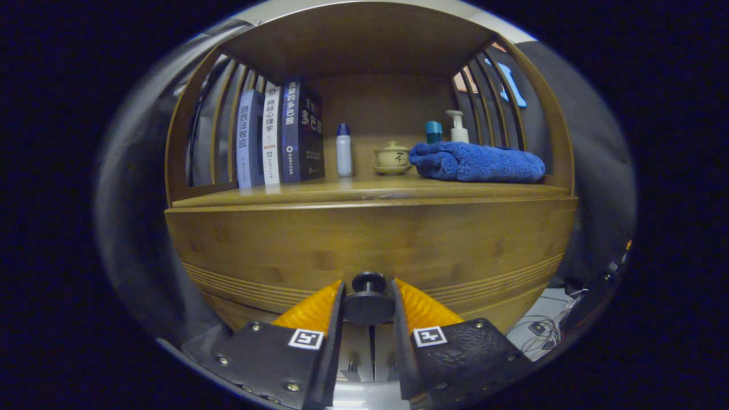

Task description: Pull open the drawer, take out the items inside it, and place them on the countertop above the cabinet.

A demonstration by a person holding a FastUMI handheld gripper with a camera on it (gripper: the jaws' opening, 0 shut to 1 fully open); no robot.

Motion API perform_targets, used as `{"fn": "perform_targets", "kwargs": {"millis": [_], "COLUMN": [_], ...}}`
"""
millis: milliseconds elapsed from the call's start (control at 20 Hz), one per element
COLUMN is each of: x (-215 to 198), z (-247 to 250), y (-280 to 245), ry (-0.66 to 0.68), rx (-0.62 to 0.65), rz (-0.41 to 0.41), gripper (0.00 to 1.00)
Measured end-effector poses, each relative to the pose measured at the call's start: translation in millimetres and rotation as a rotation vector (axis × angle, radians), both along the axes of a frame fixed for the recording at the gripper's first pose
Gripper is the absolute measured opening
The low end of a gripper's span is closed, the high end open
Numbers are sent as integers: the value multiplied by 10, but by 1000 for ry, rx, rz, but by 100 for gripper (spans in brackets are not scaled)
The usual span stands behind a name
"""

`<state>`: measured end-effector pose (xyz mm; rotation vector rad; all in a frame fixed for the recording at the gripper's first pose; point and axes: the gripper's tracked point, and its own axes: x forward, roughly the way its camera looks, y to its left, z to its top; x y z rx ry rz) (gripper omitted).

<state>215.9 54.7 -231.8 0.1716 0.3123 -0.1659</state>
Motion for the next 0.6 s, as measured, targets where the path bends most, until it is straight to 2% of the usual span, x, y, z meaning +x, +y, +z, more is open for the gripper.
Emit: {"fn": "perform_targets", "kwargs": {"millis": [200, 500, 600], "x": [-11, -22, -30], "z": [-9, -19, -30], "y": [6, -1, 1], "ry": [18, 40, 51], "rx": [15, 9, 24], "rz": [-7, -11, -13], "gripper": [43, 32, 32]}}
